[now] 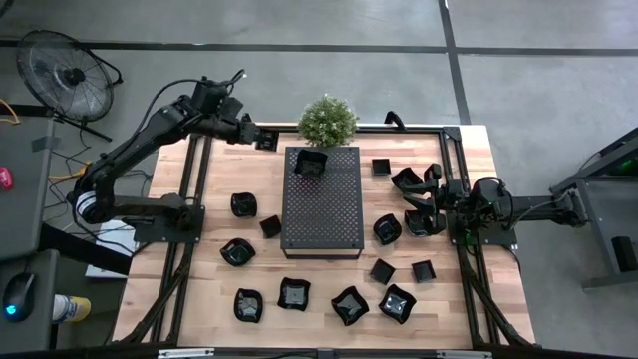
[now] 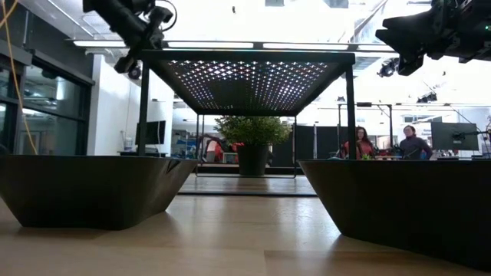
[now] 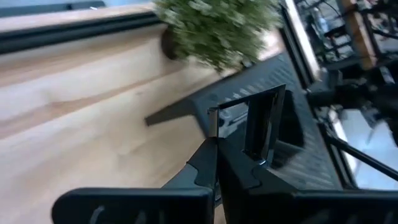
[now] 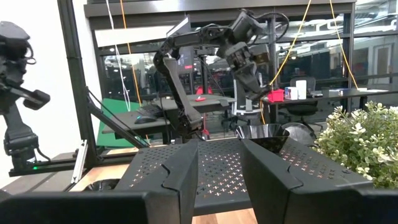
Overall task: Pick & Place Mini shaped plates
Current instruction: Put the square plate on the shelf
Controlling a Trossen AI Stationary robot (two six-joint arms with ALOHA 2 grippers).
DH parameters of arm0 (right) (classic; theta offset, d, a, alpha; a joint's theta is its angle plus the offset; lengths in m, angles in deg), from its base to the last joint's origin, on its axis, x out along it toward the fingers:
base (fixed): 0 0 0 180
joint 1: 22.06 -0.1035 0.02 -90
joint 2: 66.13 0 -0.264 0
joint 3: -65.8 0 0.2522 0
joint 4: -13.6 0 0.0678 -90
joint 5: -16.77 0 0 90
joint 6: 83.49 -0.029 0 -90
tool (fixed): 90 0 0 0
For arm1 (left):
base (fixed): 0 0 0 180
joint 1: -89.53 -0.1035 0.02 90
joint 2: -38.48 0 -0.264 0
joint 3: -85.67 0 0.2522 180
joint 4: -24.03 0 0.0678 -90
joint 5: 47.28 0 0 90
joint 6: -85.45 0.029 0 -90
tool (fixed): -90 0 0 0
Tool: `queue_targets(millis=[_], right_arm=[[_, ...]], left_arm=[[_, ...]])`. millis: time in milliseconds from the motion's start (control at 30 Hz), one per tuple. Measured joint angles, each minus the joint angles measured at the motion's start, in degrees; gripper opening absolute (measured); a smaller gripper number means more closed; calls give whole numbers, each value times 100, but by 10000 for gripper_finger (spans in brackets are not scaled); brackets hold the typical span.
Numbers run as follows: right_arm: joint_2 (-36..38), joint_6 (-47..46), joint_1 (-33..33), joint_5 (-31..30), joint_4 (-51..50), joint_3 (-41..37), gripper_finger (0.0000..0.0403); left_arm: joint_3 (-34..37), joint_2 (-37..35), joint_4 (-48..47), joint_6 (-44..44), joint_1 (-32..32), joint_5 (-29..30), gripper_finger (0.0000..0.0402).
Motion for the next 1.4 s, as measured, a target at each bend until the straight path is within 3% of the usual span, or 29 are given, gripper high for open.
queue_targets(millis=[133, 733, 933, 1133, 1400], right_arm=[[-2, -1, 2, 0, -1, 0, 114], [1, 1, 0, 0, -1, 0, 114], [1, -2, 0, 2, 1, 0, 114], [1, -1, 1, 0, 3, 0, 114], [1, -159, 1, 0, 2, 0, 114]], left_arm=[[-153, 0, 15, -316, 489, 118, 0], [-317, 8, 139, -2713, 3331, 2028, 0], [-319, 316, 225, -3550, 4134, 2667, 0], [-317, 884, 815, -4116, 4468, 2895, 0], [-317, 1564, 1424, -4720, 4466, 2866, 0]])
